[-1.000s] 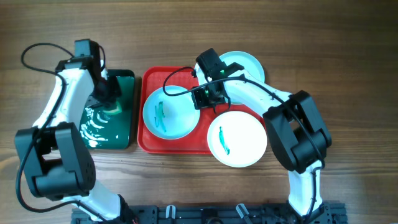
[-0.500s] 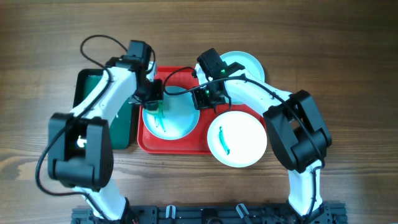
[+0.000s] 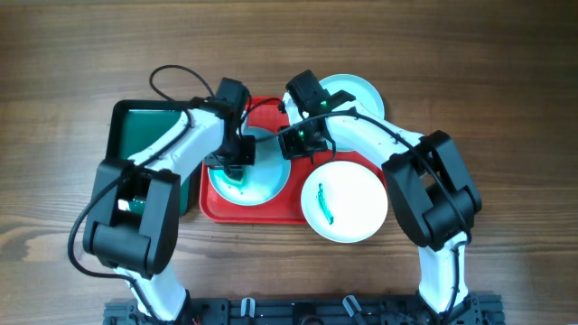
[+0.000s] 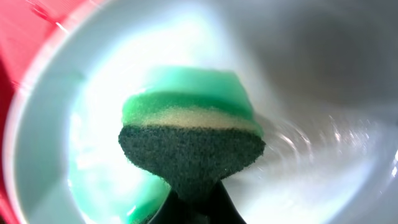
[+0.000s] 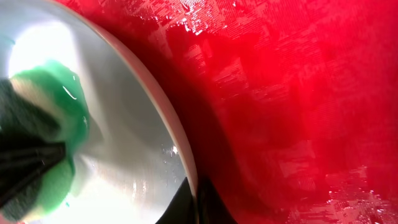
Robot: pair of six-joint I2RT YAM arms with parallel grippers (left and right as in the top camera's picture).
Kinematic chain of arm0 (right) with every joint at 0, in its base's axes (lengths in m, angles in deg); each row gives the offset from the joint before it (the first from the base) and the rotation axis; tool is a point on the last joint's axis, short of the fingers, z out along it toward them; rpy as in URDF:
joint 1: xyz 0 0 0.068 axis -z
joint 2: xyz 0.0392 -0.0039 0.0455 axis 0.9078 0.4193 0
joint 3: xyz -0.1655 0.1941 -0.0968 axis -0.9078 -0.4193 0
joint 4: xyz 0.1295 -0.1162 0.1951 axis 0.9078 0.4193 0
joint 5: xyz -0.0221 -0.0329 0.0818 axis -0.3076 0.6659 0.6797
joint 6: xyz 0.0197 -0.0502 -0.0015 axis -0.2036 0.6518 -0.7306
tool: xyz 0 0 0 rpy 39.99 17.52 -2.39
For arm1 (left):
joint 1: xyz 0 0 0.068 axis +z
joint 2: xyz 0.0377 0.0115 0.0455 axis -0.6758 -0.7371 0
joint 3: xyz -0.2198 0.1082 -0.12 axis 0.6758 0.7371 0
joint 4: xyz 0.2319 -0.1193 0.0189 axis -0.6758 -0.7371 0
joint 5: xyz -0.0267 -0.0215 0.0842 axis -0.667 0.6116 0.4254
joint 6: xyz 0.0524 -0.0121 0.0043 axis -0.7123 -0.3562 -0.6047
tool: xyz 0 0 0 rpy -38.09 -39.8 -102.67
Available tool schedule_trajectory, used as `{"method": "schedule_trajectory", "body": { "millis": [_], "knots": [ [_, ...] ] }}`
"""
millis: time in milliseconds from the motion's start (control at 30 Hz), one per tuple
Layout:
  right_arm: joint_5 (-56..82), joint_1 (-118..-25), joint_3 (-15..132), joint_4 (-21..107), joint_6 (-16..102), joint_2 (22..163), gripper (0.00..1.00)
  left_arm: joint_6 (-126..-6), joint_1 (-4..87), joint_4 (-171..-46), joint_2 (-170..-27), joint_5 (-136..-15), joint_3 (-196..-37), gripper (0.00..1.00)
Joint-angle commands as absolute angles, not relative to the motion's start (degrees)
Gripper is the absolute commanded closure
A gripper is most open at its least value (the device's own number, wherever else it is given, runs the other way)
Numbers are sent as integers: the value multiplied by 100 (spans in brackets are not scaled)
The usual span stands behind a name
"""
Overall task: Clean dirty plates on tray and stack at the side
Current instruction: 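Carry the sponge with the left gripper onto the held plate, then scrub the plate surface with the sponge in circles, left gripper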
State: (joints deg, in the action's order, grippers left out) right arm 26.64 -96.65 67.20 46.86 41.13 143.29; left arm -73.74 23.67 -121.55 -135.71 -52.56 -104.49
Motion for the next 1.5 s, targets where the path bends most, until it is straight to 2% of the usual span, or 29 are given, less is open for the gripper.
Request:
{"method": "schedule_trajectory", "body": {
  "millis": [0, 100, 267, 333, 500, 700, 933, 1033, 1267, 1467],
  "knots": [
    [2629, -9652, 6744, 4649, 4168, 14497, 96, -7027, 2013, -12093, -13737, -5593, -10128, 96],
    [2629, -9652, 6744, 4646, 4168, 14497, 96, -6707, 2093, -11564, -13737, -5202, -10128, 96],
    [2626, -9647, 6742, 4627, 4039, 14497, 96, -5678, 2284, -11053, -13737, -2990, -10128, 96],
    [2618, -9612, 6705, 4570, 3991, 14501, 96, -5628, 2294, -11092, -13737, -2743, -10128, 96],
    [3300, -9374, 6549, 4502, 3995, 14582, 96, -5359, 2294, -11138, -13737, -2835, -10128, 96],
    [3844, -9291, 6471, 4526, 3925, 14759, 96, -5481, 2294, -11589, -13739, -3674, -10126, 96],
    [3859, -9287, 6471, 4452, 3888, 14785, 96, -7859, 2294, -12157, -13737, -5801, -10128, 96],
    [3857, -9287, 6471, 4430, 3886, 14785, 96, -8473, 2294, -12338, -13737, -6137, -10128, 96],
    [3857, -9287, 6471, 4415, 3888, 14785, 96, -9090, 2294, -12288, -13737, -6343, -10128, 96],
    [3833, -9287, 6471, 4410, 3890, 14785, 96, -7138, 2292, -11033, -13737, -4520, -10128, 96]
  ]
}}
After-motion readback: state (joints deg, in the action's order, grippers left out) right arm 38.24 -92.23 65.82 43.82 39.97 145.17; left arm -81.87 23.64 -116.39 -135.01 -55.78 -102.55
